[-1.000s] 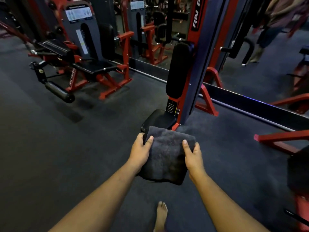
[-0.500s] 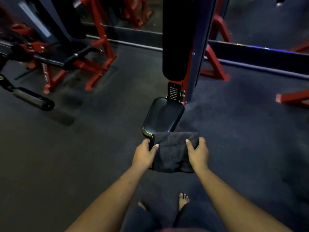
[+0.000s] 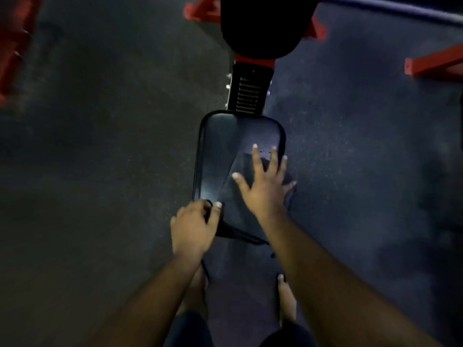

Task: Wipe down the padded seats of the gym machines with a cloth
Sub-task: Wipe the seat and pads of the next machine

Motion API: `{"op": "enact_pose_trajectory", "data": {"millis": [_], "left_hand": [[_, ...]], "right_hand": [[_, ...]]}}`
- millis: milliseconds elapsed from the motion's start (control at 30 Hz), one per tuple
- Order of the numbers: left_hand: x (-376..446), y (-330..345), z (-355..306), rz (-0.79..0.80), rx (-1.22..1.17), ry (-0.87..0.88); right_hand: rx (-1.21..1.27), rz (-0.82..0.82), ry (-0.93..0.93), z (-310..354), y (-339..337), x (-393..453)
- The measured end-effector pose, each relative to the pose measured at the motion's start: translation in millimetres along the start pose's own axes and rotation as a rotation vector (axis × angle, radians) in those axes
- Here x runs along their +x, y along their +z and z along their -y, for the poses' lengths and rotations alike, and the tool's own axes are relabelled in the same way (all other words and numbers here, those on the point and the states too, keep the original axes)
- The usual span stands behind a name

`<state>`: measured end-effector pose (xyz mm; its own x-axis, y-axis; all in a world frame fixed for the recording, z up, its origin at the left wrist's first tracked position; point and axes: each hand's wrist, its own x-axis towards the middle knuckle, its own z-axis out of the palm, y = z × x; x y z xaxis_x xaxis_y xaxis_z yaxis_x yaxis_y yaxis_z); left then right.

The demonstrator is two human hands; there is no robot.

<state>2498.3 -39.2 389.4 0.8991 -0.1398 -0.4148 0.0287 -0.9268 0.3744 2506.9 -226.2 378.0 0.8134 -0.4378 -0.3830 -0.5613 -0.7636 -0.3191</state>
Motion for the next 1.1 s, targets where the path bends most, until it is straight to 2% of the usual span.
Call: {"op": "enact_pose_trajectory", "data": {"millis": [67,200,300,367,500,633,700,767,933,1000,1100], "left_hand": [[27,8,14,-0.118,0.012,0.088],[69,21,4,0.042,-0.104,0.167],[80,36,-5,0.042,-0.025,0.185],[80,42,-3,0.011,0.016,0.205],[80,48,2,0.013,0.051,0.256],[81,52,2,-0.007,0.109,0.241],[83,55,1,-0.009,0.129,0.232],[83,55,0,-0.007,0.133,0.237],[81,47,-1,-0.012,0.114,0.249],[81,47,-2,-0.017,0.128,0.243],[83,50,-4,-0.034,0.144,0.246]], "right_hand": [[-0.068,0.138,0.033,12,24,1],[-0.12,0.107,0.176,14,44,-33],[-0.125,0.087,0.236,11,55,-52],[-0.113,0.055,0.212,10,55,-44],[-0.166,0.057,0.023,-1,48,-8],[-0.123,-0.002,-0.061,-10,14,92],[-0.126,0.039,-0.077,-8,-5,134],[-0.152,0.11,-0.104,-11,-4,130],[-0.123,0.179,-0.104,-30,18,23],[-0.11,0.154,-0.105,-30,18,25],[-0.16,0.069,-0.121,-23,14,84]]}}
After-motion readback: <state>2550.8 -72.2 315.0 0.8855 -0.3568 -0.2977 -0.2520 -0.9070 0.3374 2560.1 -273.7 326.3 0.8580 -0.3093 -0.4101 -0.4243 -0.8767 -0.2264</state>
